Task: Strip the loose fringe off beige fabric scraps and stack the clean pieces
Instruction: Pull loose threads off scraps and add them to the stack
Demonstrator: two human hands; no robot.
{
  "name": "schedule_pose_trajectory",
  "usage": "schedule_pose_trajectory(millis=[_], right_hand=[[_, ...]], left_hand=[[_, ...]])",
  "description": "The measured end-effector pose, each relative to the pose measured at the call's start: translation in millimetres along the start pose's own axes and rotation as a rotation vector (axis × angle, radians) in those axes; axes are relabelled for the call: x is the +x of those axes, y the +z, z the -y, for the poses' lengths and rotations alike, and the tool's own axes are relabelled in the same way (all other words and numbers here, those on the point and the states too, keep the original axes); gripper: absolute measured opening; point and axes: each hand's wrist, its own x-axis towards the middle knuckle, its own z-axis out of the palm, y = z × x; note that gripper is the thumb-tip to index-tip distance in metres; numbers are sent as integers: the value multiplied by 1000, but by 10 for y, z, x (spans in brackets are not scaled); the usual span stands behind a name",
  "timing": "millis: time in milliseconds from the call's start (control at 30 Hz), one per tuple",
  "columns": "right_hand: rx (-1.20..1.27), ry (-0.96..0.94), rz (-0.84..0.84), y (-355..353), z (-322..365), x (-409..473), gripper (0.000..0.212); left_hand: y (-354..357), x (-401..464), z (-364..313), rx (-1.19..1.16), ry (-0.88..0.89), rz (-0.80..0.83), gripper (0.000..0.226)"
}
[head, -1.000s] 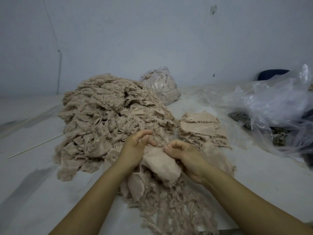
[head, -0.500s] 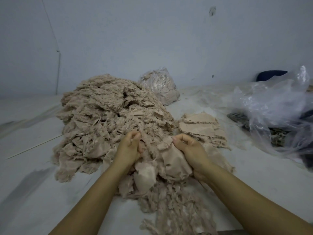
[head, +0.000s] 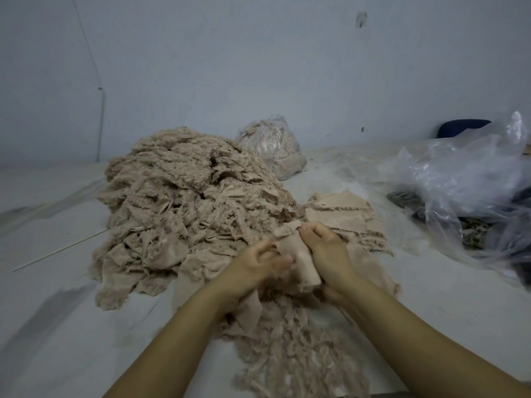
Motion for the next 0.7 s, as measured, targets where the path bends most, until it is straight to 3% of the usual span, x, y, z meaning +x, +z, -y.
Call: schedule_pose_trajectory(millis=[33,100,167,300,400,467,600,700], right_hand=[[-39,-55,-27,45,-18,18,25],[-163,-171,-137,51,-21,67,26],[-236,-236,-238,-41,-13,111,25],[-338,-251,-263,-220,-100,167,19],[-333,-248,-331,-288,-143,191,21],[-296,-236,-403,-408,-124,216,25],[-327,-86,-364,-701,-124,270,25],[-703,33,-295,-864,-134,305,14]], left_hand=[[78,15,27,-13,-19,59,30],[118,47,56,136,-10,11,9],[20,61,101,203,-20,-71,34],[-105,35,98,230,-10,-38,40],[-167,38,119,305,-7,-18,61],[-258,21,161,311,-19,-50,42],[-374,-20,197,203,-69,-138,41],[-328,3,171,130,-68,-159,43]])
